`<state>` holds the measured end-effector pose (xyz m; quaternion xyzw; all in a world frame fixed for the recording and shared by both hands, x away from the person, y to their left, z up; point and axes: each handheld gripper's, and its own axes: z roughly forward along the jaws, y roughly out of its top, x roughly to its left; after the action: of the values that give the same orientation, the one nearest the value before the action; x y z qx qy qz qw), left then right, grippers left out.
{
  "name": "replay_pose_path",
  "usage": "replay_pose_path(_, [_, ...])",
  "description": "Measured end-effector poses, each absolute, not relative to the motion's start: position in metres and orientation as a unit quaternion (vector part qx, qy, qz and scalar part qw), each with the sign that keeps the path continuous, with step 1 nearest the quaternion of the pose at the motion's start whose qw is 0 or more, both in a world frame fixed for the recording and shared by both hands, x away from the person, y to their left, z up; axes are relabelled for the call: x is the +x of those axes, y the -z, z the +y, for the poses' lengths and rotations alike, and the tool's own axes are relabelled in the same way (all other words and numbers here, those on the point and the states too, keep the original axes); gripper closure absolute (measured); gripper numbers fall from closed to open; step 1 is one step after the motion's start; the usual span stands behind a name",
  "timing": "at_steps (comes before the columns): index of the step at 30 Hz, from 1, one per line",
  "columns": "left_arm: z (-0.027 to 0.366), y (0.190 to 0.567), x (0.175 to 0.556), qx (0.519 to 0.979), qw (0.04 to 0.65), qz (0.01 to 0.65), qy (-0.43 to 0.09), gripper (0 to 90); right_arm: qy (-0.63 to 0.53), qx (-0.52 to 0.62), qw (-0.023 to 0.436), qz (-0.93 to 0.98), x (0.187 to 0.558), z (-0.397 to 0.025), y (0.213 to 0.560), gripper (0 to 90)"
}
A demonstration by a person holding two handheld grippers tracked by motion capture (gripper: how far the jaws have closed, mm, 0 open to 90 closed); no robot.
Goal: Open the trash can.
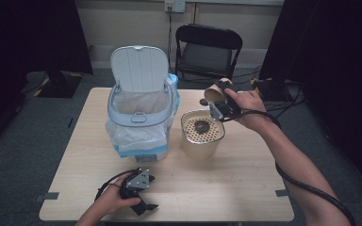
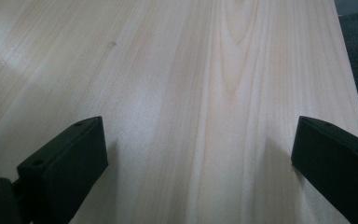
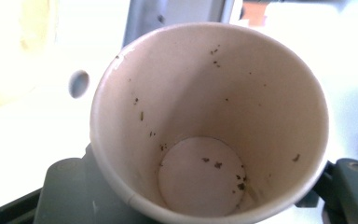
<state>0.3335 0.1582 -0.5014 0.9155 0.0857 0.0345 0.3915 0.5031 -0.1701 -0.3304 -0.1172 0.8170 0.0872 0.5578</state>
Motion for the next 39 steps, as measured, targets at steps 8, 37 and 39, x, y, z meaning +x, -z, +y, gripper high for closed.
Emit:
replay_pose_path(8, [0.158, 0.501, 0.333, 0.917, 0.389, 0.084, -0.033, 2.0, -0.266, 0.068, 0.408, 0.871, 0.520, -0.189, 0.317, 29.7])
replay_pose_path(37, [0.157, 0.501, 0.335, 0.920, 0.383, 0.074, -0.035, 0.0, -0.427, 0.216, 0.190, 0.857, 0.541, -0.192, 0.315, 29.4])
replay_pose_path(39, [0.157, 0.501, 0.334, 0.920, 0.383, 0.074, -0.035, 0.0, -0.433, 0.217, 0.187, 0.855, 0.542, -0.191, 0.313, 29.4])
